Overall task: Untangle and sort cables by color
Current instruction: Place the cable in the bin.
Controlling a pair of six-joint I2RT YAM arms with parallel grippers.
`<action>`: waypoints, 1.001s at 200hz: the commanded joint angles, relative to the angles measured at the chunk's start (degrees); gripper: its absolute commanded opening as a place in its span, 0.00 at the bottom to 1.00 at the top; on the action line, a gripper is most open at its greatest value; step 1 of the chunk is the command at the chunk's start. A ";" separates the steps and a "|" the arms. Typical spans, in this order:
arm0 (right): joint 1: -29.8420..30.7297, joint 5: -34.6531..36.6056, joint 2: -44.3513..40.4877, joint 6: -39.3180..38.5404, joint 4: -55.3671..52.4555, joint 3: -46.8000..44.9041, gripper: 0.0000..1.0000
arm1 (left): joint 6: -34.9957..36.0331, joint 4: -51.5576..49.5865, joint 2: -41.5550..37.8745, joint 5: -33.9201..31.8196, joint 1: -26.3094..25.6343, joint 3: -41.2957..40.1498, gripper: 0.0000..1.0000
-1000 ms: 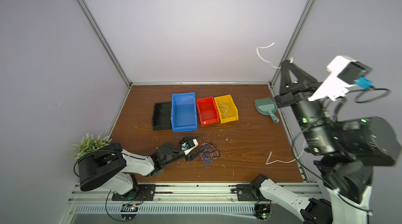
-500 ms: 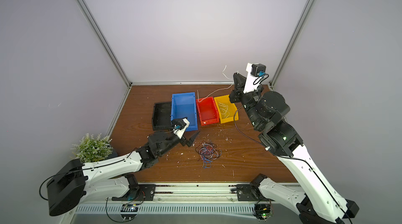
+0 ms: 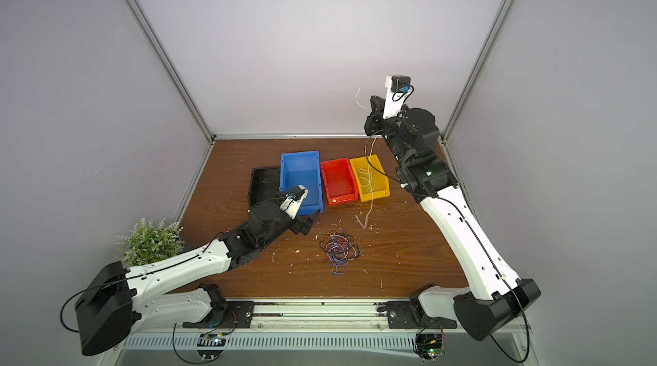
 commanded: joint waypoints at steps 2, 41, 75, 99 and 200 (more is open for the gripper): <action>-2.38 -5.31 -0.23 2.30 3.56 4.28 0.00 | -1.07 -1.24 0.24 -0.05 0.45 -0.24 1.00; -5.45 -8.51 2.57 3.07 3.69 6.42 0.00 | -1.28 -0.28 1.04 0.78 0.53 -0.42 0.99; -8.13 -10.60 4.77 4.34 4.28 5.41 0.00 | -1.95 -0.03 1.96 1.79 0.53 -0.26 0.99; -8.89 -12.32 5.03 5.85 5.77 1.82 0.00 | -2.45 0.13 1.79 2.14 0.52 -0.87 0.99; -9.92 -15.19 4.77 7.46 6.31 0.84 0.00 | -2.21 0.17 0.75 2.38 0.52 -1.96 1.00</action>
